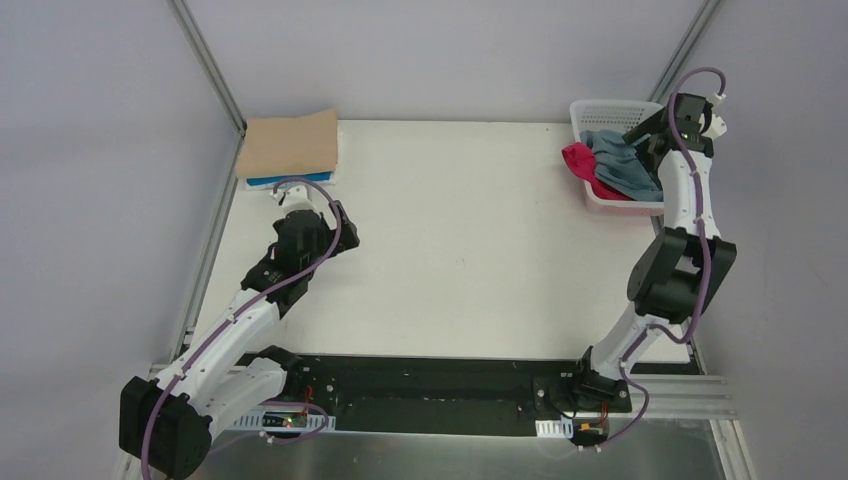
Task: Fold and stack the t-shirts
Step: Grab crumpled tshirt from bin with the right arm
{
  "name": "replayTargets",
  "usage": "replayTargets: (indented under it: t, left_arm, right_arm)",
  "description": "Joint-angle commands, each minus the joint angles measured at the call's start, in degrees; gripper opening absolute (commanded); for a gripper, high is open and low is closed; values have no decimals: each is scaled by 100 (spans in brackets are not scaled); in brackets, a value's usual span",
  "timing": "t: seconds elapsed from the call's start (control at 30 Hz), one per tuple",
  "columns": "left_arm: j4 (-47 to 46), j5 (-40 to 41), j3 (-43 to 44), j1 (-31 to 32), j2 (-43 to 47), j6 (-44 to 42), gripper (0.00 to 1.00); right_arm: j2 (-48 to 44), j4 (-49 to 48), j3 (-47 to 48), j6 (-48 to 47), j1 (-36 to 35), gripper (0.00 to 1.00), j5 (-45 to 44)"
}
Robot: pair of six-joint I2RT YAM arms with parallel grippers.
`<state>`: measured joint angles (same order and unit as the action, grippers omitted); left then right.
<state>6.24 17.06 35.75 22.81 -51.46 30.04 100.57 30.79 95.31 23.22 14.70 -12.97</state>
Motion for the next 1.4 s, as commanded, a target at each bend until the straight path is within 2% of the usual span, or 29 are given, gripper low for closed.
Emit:
replayTargets:
  t: [0.0, 0.2, 0.3, 0.43, 0.47, 0.53, 0.57, 0.63, 0.67, 0.7, 0.93, 1.07, 1.13, 1.27, 1.37]
  left_arm:
    - [-272, 149, 142, -22, 23, -3, 99]
    - [-286, 402, 83, -22, 45, 10, 99]
    - [-282, 412, 80, -22, 31, 12, 99]
    - [-277, 454, 61, -22, 14, 19, 99]
    - [-277, 462, 64, -22, 13, 19, 99]
    - [-281, 465, 56, -20, 29, 21, 99]
    - [-278, 469, 52, -22, 35, 19, 99]
    - [-254, 484, 55, -22, 76, 15, 99]
    - [-236, 489, 44, -21, 108, 11, 99]
    - [-217, 491, 37, -20, 141, 13, 99]
    - [-184, 445, -57, -22, 530, 19, 99]
    - [-182, 400, -119, -22, 731, 36, 99]
    - [-155, 394, -123, -21, 822, 29, 99]
    - [-115, 369, -138, -19, 979, 33, 99]
    - [-102, 349, -156, -22, 1079, 28, 99]
  right_arm:
    - [786, 458, 1151, -357, 45, 99, 105]
    - [1844, 392, 1915, -399, 54, 99, -378]
    - [2152, 151, 2040, -437, 53, 94, -386]
    - [2396, 41, 2172, -562, 52, 81, -31]
    - [2446, 40, 2192, -567, 53, 76, 23]
    - [2531, 60, 2236, -592, 58, 57, 56]
    - [2555, 96, 2275, -626, 57, 45, 55]
    - [2547, 170, 2343, -648, 55, 14, 27]
    - [2506, 173, 2351, -663, 56, 5, 19]
    - [2443, 152, 2359, -688, 59, 0, -12]
    - [1727, 128, 2677, -1025, 55, 0, -465]
    - [742, -969, 1981, -1141, 46, 0, -542]
    - [419, -1250, 1944, -1145, 48, 0, -554]
    - [48, -1423, 2283, -1043, 50, 0, -372]
    - [-74, -1306, 2705, -932, 38, 0, 211]
